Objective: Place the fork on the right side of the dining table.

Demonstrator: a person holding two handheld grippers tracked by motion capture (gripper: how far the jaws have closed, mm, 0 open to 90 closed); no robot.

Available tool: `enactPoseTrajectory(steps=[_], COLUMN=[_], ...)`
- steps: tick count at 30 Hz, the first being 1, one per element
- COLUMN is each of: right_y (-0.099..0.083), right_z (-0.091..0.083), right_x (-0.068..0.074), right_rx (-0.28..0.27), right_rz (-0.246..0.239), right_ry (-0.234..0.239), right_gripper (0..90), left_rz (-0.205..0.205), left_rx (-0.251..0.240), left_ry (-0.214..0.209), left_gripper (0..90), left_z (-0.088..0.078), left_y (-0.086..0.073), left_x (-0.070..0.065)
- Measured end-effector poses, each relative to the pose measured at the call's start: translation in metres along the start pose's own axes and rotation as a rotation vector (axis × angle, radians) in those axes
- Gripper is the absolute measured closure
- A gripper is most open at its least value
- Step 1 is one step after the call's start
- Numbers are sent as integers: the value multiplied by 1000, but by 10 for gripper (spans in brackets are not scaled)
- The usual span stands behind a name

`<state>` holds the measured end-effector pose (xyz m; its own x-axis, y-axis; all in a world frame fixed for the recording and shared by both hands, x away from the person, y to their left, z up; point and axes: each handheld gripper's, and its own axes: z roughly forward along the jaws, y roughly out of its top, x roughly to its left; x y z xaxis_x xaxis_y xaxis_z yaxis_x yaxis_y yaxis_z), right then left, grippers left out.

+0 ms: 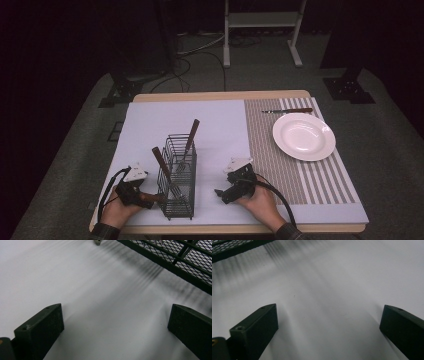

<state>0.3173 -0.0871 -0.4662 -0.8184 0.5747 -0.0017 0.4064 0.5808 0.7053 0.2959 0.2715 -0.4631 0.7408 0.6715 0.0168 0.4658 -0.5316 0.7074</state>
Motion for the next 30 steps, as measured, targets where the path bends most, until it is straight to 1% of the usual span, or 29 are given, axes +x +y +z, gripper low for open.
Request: enactPoseTrajectory(steps=[12,16,19,22,26,30], right_y=[0,1,2,4,7,10], right_z=[0,-1,-3,-6,-11,-13], right_x=[-1,-1,-4,-7,-10,-11], right_rx=[1,9,17,12,3,9], right_rz=[3,1,22,14,58,62], right_ry=[4,7,4,0,19,25], right_gripper=[10,10,10,10,11,13], left_rz=[-2,-3,-3,-2,-2,-2], left_rx=[-1,0,-1,0,0,-1], left_ry=[-2,-3,-3,-3,-3,-2], left_gripper=[0,0,0,0,0,0], left_z=[0,0,0,0,0,0], left_y=[0,0,0,0,0,0], left_x=[0,1,0,0,1,1])
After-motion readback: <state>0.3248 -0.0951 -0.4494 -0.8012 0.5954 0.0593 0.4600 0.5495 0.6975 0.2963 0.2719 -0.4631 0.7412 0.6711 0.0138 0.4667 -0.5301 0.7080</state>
